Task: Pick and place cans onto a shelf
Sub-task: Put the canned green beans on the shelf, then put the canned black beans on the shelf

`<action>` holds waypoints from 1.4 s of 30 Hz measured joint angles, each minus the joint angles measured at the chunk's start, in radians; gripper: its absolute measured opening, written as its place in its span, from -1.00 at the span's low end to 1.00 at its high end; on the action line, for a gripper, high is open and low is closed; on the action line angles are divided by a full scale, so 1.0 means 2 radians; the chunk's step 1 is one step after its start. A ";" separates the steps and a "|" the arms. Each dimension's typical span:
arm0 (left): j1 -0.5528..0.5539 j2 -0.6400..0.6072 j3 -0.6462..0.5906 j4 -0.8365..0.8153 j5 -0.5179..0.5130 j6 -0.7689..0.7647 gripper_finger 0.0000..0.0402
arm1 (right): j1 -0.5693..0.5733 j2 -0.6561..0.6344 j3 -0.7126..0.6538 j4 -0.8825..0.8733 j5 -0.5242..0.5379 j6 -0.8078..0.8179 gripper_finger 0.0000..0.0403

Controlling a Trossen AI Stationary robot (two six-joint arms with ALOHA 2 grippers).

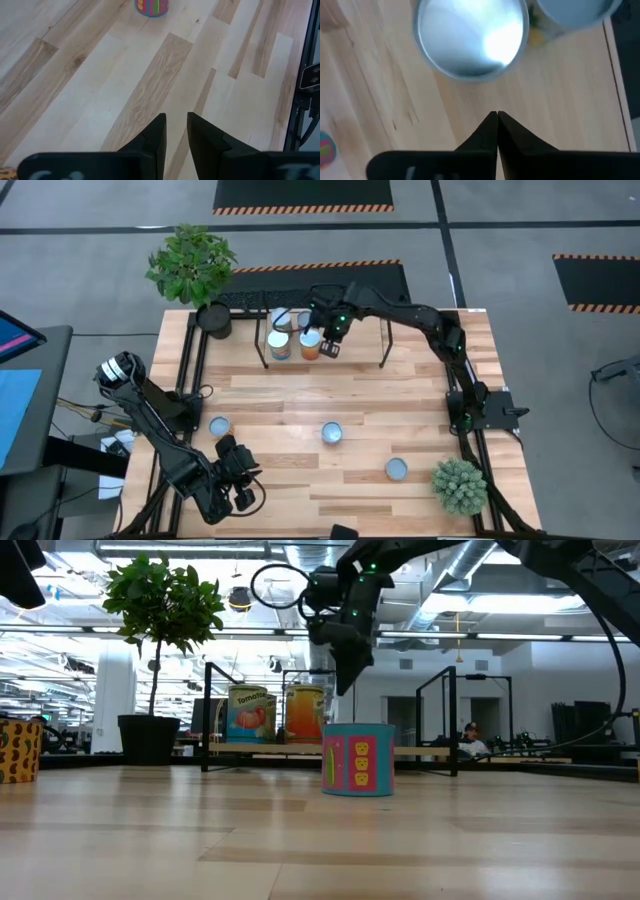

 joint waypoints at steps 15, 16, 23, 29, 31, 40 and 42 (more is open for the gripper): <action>0.000 0.000 0.000 0.000 0.000 -0.001 -0.68 | 0.009 0.000 0.000 0.038 0.000 0.004 -0.90; 0.000 0.000 0.000 0.000 0.000 -0.001 -0.68 | 0.009 0.000 0.000 0.038 0.000 0.004 -0.90; 0.000 0.000 0.000 0.000 0.000 -0.001 -0.68 | 0.009 0.000 0.000 0.046 -0.004 0.005 -0.85; 0.000 0.000 0.000 0.000 0.000 -0.001 -0.68 | 0.011 0.000 0.000 0.053 -0.012 0.005 -0.88; 0.000 0.000 0.000 0.000 0.000 -0.001 -0.68 | 0.012 0.000 0.000 0.053 -0.012 0.005 -0.89; 0.000 0.000 0.000 0.000 0.000 -0.003 -0.68 | 0.015 0.000 0.000 0.050 -0.012 0.004 -0.86; 0.000 0.000 0.000 0.000 0.000 -0.005 -0.68 | 0.015 0.000 0.006 0.025 -0.012 0.008 -0.86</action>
